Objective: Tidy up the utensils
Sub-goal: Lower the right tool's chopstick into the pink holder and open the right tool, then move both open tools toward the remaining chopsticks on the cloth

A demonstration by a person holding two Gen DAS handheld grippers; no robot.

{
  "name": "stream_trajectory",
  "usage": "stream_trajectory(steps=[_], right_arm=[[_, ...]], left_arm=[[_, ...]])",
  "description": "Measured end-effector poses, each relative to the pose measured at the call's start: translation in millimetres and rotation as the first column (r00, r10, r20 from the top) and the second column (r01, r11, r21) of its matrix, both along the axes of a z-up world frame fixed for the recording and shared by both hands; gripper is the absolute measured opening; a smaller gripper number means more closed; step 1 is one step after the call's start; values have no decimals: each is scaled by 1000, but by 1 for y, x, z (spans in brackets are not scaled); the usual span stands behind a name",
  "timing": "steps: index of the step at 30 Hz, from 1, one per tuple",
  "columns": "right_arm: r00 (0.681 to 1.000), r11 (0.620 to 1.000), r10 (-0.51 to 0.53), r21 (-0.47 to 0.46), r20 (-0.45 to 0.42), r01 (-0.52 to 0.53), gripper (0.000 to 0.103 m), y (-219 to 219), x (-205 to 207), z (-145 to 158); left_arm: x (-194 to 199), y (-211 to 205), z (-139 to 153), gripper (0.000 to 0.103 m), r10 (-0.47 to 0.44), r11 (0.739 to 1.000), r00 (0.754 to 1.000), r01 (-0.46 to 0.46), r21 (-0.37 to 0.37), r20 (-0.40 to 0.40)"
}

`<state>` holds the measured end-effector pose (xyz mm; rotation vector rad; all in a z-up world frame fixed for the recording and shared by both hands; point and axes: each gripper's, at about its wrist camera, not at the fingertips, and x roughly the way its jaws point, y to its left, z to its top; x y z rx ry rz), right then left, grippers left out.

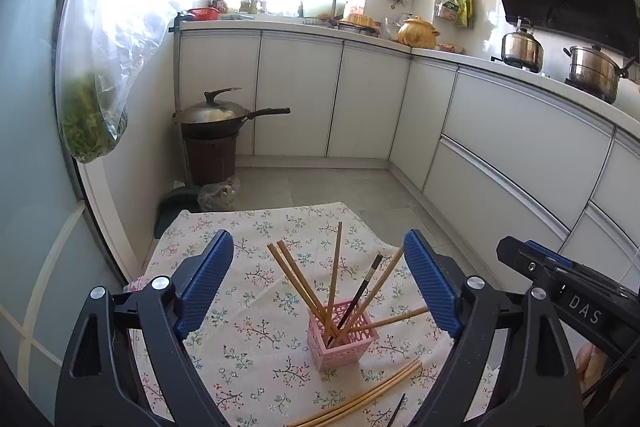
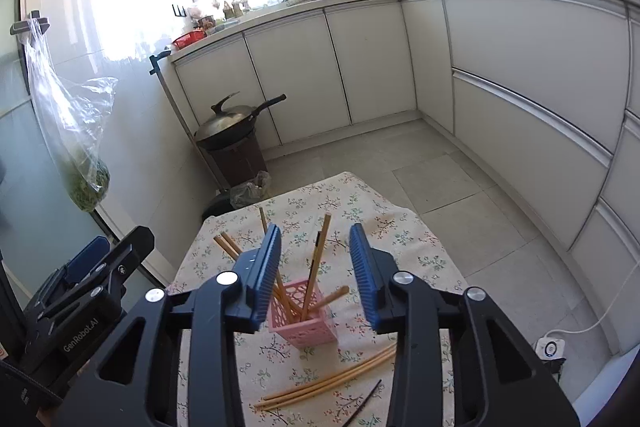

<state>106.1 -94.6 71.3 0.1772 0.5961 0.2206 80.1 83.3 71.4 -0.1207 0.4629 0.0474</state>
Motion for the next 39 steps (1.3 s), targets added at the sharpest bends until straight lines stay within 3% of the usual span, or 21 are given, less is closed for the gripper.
stream_trajectory(steps=[7,10,15,25,29,33,36,39], right_arm=[[999,999,-41,-20,-26,41,59,-14,-12,-13],[997,997,-77,-6,-17,77,74,-25,-19,-17],[992,992,-120,23,-33,121,88,-45,-27,-25],[987,989,-116,80,-109,125,95,-70,-39,-54],[975,981,-128,122,-181,151,96,-92,-47,-82],[935,963,-172,148,-310,226,96,-123,-52,-126],[884,929,-218,191,-414,319,96,-147,-49,-151],[855,878,-223,284,-469,385,96,-169,-52,-161]], left_arm=[[-10,-12,-3,94,-31,999,999,31,32,-11],[-12,-17,-7,95,-39,998,999,40,47,-18],[-13,-24,-17,96,-55,996,997,58,68,-46],[-6,-46,-38,96,-119,982,984,136,128,-132],[0,-61,-58,96,-178,962,959,216,166,-219],[5,-81,-84,96,-231,927,921,307,217,-314],[5,-93,-101,96,-268,901,889,368,230,-371],[5,-108,-120,96,-298,868,850,431,247,-435]])
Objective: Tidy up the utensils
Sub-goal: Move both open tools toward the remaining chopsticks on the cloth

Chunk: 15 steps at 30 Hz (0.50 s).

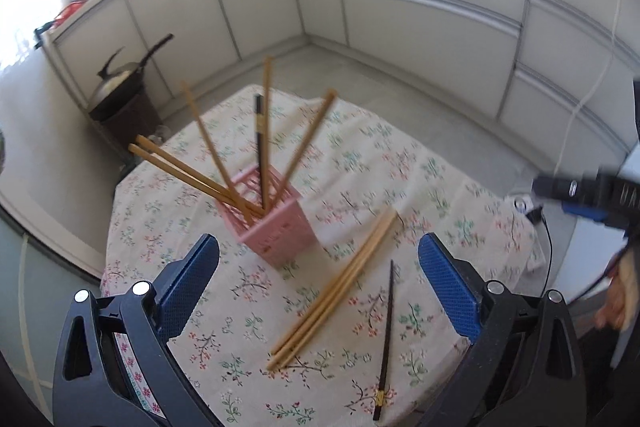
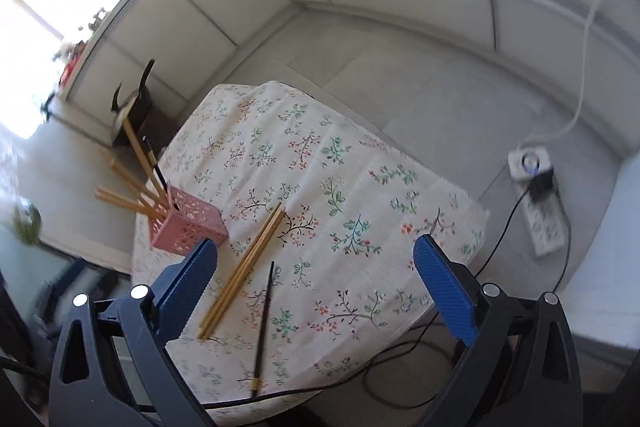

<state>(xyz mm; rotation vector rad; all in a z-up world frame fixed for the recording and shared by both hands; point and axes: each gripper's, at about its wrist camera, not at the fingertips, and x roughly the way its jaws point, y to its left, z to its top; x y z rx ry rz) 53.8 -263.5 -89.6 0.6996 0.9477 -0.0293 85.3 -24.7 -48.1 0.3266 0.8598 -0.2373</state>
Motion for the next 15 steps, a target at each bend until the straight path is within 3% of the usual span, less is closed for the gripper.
stream_trajectory(steps=[9,15], right_arm=[[991,975,-109,184,-71,121,96,-38,-12,-15],[984,959,-133,236,-118,157,96,-51,-15,-25]], left_arm=[[-5,-38,-66,96,-129,983,971,152,101,-203],[16,-56,-86,96,-145,982,945,173,74,-293]])
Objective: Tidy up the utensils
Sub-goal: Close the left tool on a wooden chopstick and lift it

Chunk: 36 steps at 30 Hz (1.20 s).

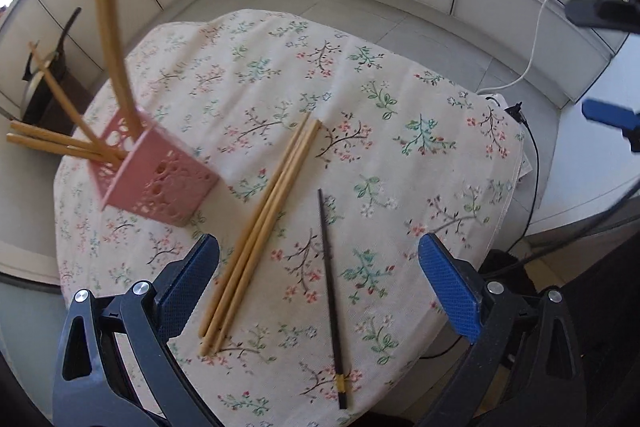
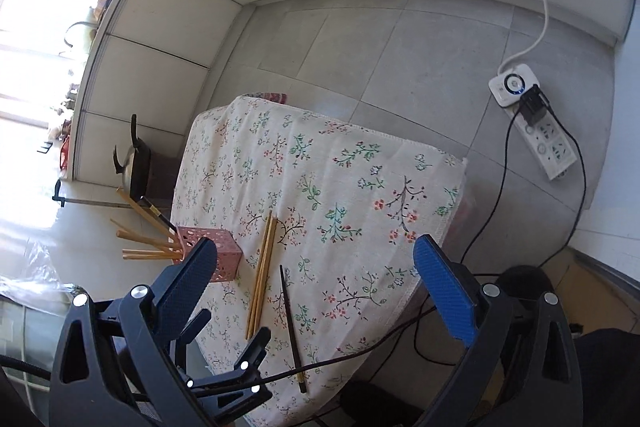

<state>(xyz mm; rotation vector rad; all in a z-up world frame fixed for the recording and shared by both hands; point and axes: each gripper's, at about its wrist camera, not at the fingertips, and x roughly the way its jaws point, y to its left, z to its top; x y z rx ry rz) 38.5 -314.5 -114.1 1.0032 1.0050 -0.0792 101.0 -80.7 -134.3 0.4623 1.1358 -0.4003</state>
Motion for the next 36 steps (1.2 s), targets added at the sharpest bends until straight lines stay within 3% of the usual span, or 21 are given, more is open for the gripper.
stream_trajectory(steps=[4,7,11,16,18,21,29,36], right_arm=[[1000,1000,12,27,-18,-11,96,-4,0,-5],[999,1000,23,17,-25,-23,96,-5,1,-4],[999,998,42,51,-22,-40,96,-7,4,-3],[997,994,74,80,-31,-71,96,-5,6,-5],[996,993,79,96,-35,-75,96,-5,7,-6],[996,992,78,103,-41,-74,96,-6,7,-7],[993,992,101,79,-62,-96,96,-2,12,-12],[991,993,107,64,-86,-102,96,2,17,-19]], left_arm=[[25,-16,-9,95,16,1000,1000,-16,10,-26],[44,-32,-24,89,0,997,999,4,83,-52],[68,-49,-45,56,-18,986,994,36,165,-107],[89,-54,-59,41,-8,976,989,40,214,-151],[94,-58,-65,28,-19,973,984,58,224,-175],[98,-64,-74,22,-34,962,981,83,259,-191],[104,-62,-71,9,-34,973,982,75,220,-188],[85,-43,-32,7,-43,987,994,57,150,-97]])
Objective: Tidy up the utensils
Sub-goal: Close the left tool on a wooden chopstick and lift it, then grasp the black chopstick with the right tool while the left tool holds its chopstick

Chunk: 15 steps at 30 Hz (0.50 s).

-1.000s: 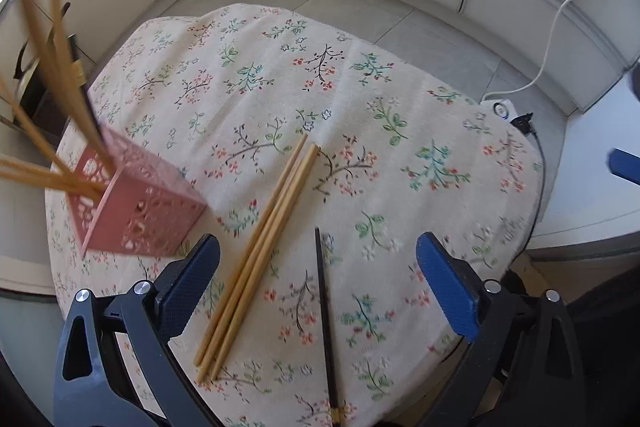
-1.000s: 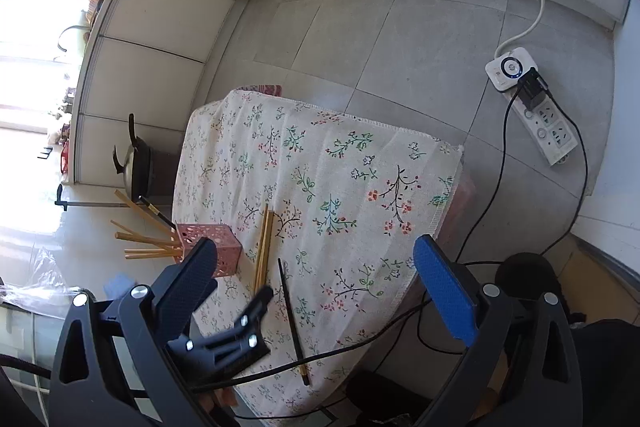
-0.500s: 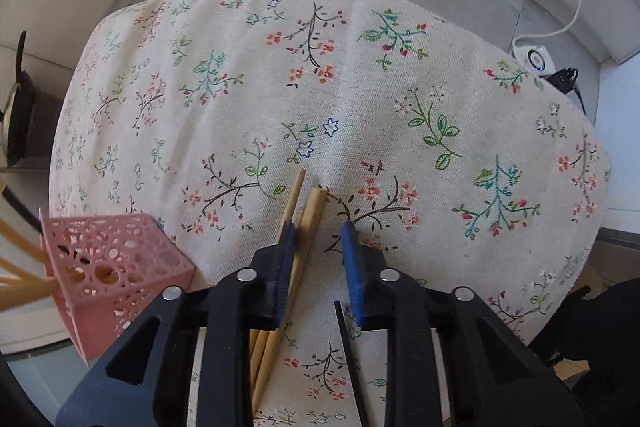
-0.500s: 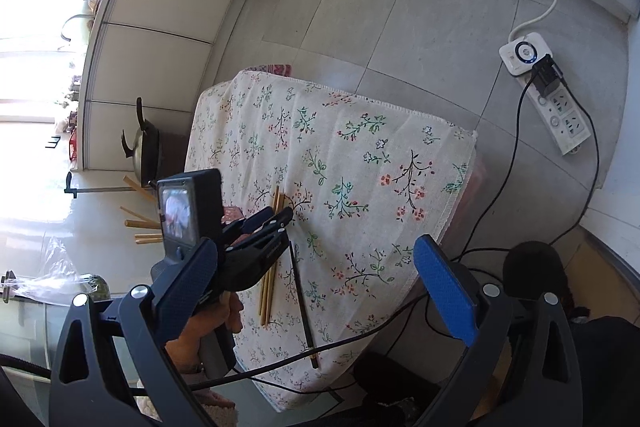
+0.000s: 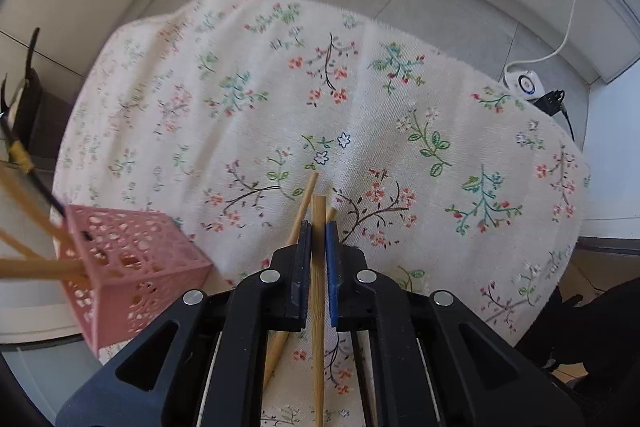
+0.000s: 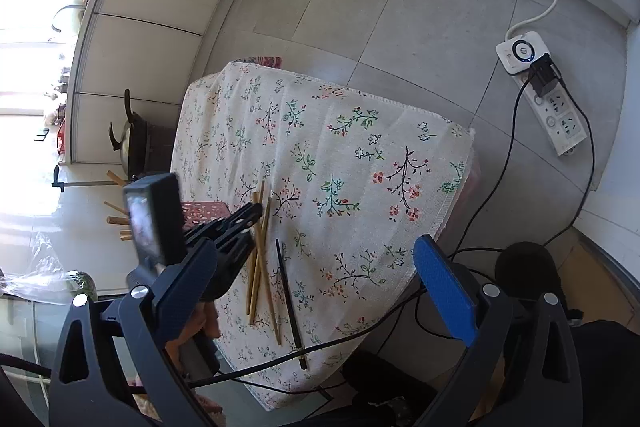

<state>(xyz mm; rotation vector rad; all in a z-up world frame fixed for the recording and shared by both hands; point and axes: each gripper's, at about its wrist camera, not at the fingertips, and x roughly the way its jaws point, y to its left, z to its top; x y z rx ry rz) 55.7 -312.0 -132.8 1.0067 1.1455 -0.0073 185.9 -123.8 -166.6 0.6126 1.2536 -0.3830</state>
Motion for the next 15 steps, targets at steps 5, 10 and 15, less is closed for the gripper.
stream_trajectory(steps=[5,10,15], right_arm=[[997,996,71,-55,-33,-73,96,23,9,-8],[975,969,200,-129,-98,-212,96,70,27,-23],[934,911,320,-218,-158,-349,91,132,48,-38]], left_arm=[[-38,20,33,7,-4,998,995,10,-63,96],[-79,63,66,7,77,986,981,-48,-159,180],[-114,111,97,7,178,966,946,-116,-230,272]])
